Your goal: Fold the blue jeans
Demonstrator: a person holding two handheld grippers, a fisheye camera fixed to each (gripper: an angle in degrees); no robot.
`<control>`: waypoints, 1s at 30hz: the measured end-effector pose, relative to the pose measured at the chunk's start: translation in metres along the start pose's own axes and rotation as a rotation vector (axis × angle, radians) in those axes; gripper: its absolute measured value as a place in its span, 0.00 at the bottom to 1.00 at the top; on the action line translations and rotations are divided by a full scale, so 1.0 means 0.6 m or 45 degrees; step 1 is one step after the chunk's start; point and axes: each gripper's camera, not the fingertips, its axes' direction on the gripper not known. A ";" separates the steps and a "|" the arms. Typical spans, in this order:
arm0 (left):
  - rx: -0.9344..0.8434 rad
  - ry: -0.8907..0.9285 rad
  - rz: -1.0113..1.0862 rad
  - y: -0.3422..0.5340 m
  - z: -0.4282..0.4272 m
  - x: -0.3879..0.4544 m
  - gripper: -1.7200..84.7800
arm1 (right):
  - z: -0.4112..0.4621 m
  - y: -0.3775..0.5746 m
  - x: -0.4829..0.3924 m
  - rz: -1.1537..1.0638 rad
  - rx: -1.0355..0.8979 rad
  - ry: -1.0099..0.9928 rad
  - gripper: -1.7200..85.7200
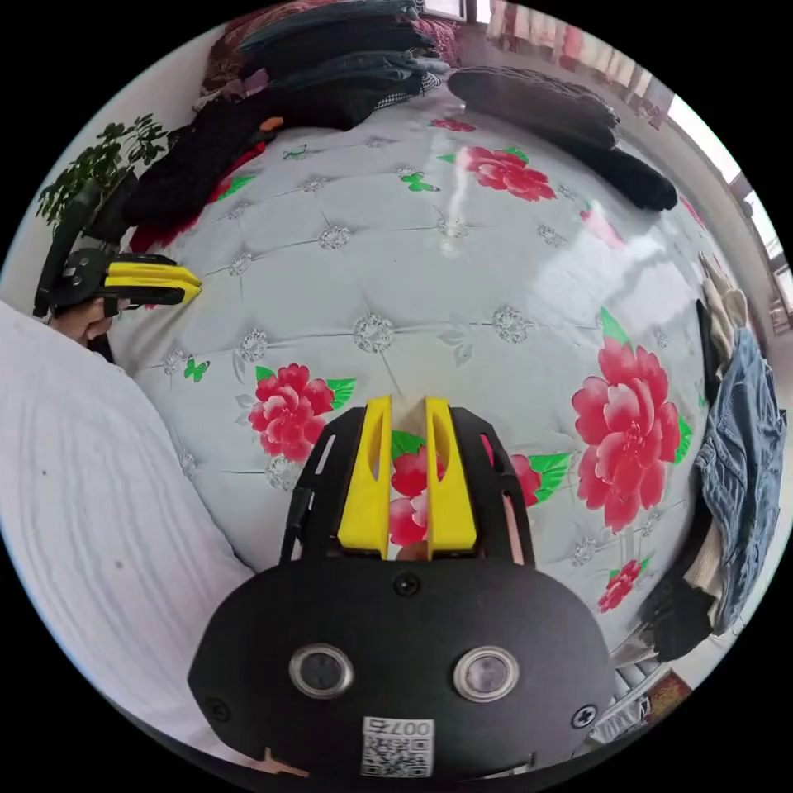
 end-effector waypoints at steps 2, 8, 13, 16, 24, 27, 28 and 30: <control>0.057 0.015 -0.021 0.009 0.003 -0.001 0.06 | 0.014 -0.017 0.009 0.189 -0.017 -0.090 0.08; 0.083 0.093 0.015 0.003 0.011 -0.016 0.07 | 0.039 -0.028 0.018 0.405 0.030 -0.266 0.08; 0.057 0.155 -0.170 0.000 0.005 -0.019 0.08 | 0.011 -0.004 0.046 0.401 0.057 0.006 0.09; 0.155 0.155 -0.233 0.015 -0.018 0.006 0.07 | -0.044 0.046 0.143 0.514 0.171 0.268 0.10; 0.138 0.182 -0.391 0.008 -0.009 0.114 0.03 | -0.169 0.146 0.476 0.764 0.146 0.742 0.11; 0.114 0.125 -0.387 -0.009 -0.011 0.154 0.02 | -0.166 0.161 0.588 0.875 0.066 0.689 0.11; 0.111 0.114 -0.389 -0.011 -0.011 0.161 0.02 | -0.159 0.167 0.627 0.934 0.034 0.650 0.11; 0.075 0.116 -0.414 -0.013 0.000 0.177 0.01 | -0.143 0.177 0.669 1.003 -0.005 0.603 0.10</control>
